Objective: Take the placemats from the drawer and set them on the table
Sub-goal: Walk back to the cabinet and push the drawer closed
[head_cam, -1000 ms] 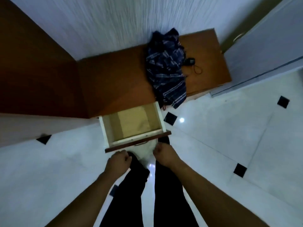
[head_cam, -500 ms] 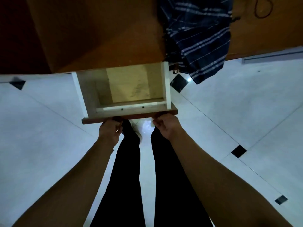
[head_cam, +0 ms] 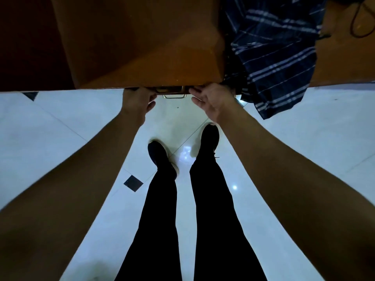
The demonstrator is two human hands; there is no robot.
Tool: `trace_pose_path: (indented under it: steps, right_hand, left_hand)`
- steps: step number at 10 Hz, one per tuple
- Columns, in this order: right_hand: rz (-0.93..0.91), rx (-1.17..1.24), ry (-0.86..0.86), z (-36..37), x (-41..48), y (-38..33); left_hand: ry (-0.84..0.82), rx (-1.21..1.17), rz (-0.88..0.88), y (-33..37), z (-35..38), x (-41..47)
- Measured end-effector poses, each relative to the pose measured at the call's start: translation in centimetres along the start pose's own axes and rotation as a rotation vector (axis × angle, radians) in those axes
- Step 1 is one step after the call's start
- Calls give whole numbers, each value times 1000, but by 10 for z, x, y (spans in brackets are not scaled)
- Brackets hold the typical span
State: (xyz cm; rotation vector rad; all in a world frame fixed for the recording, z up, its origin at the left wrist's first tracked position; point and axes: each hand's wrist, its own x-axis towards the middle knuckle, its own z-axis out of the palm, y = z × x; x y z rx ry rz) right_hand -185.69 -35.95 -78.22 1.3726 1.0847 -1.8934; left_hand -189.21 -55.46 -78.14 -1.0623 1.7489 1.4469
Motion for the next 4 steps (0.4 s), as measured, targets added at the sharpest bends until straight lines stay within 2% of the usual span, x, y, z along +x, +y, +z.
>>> trace_pose_path:
  steps: [2, 3, 4]
  right_hand:
    - [23, -77, -14, -2, -13, 7]
    - [54, -141, -95, 5, -35, -3]
    - [51, -259, -45, 10, -56, -5]
  left_hand:
    - [-32, 74, 52, -6, -6, -7]
    - [-44, 141, 117, -5, -5, -12]
    - [-23, 298, 167, -10, -5, -34]
